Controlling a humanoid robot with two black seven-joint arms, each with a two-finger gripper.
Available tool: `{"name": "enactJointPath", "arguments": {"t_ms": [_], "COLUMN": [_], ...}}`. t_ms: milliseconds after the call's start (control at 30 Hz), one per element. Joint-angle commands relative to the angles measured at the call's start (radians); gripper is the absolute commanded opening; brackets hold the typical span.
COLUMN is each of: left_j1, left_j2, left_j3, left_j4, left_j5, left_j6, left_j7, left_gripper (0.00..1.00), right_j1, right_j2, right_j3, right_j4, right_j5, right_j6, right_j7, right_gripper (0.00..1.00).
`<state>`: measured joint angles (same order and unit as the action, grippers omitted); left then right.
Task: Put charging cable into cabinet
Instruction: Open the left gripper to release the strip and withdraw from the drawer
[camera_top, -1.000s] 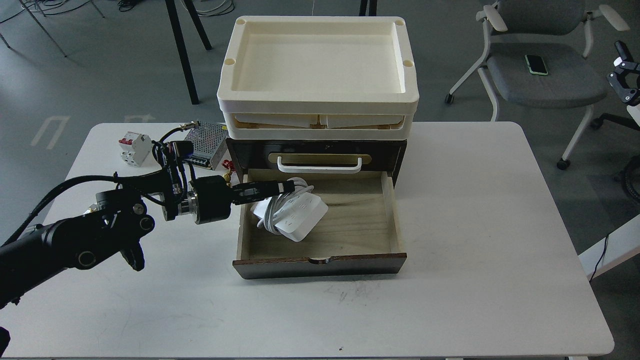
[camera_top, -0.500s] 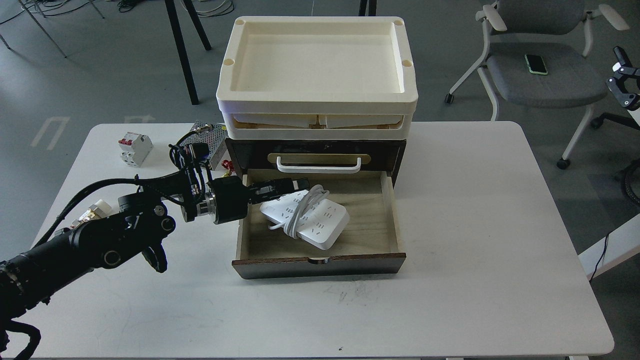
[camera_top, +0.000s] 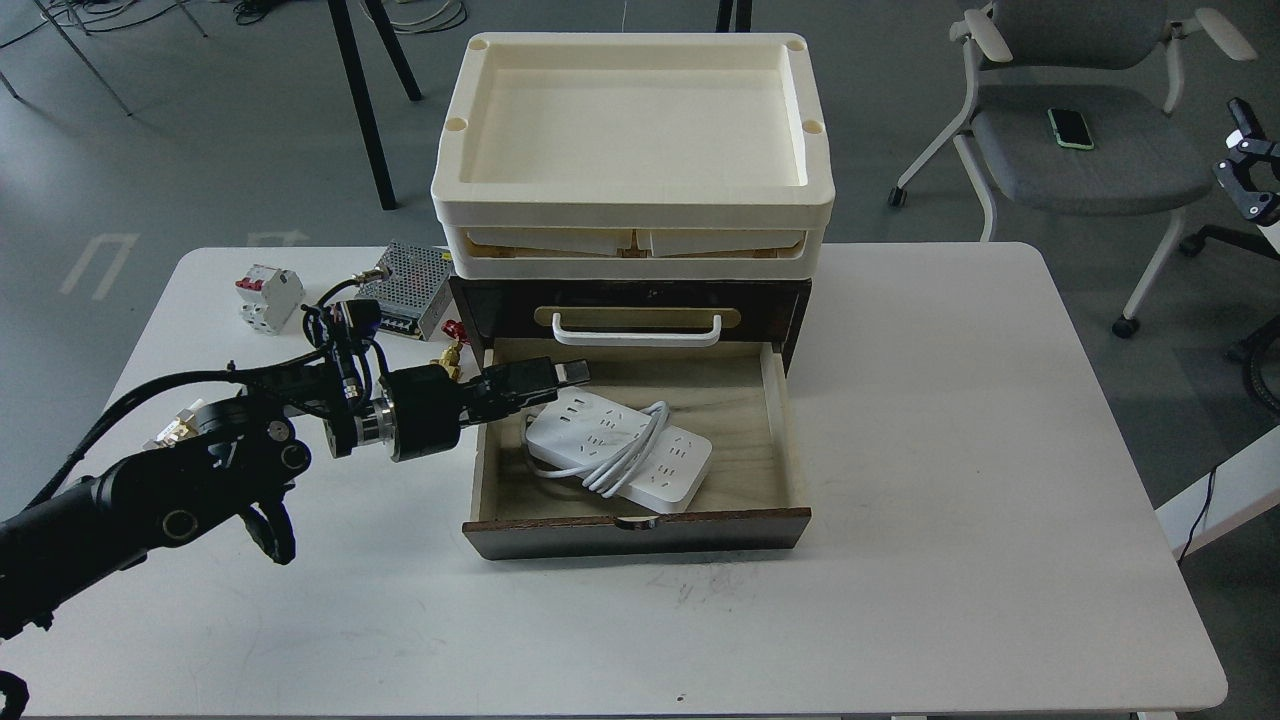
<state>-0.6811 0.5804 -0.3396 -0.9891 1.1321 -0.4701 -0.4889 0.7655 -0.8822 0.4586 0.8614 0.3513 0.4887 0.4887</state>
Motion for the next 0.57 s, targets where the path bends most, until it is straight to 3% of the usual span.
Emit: {"name": "enactJointPath", "arguments": {"t_ms": [0, 233, 400, 533], "left_j1": [0.002, -0.02, -0.074, -0.08], "left_j2": [0.113, 0.202, 0.193, 0.162], "left_j3": [-0.012, -0.137, -0.301, -0.323], "left_j4": [0.01, 0.058, 0.104, 0.11], "left_j5": [-0.202, -0.836, -0.973, -0.973], "left_j6": [-0.019, -0.019, -0.019, -0.019], "left_j7": [0.0, 0.0, 0.0, 0.0], "left_gripper": [0.92, 0.96, 0.97, 0.97], "right_j1": [0.003, 0.001, 0.001, -0.009], "right_j2": [0.014, 0.091, 0.111, 0.108], "right_j3": [0.002, 0.124, 0.169, 0.206], "right_j4": [0.011, 0.028, 0.041, 0.074], "right_j5": [0.0, 0.0, 0.0, -0.001], "right_j6": [0.0, 0.0, 0.0, 0.0], "right_j7": [0.0, 0.0, 0.0, 0.0], "right_gripper": [1.0, 1.0, 1.0, 1.0]}}
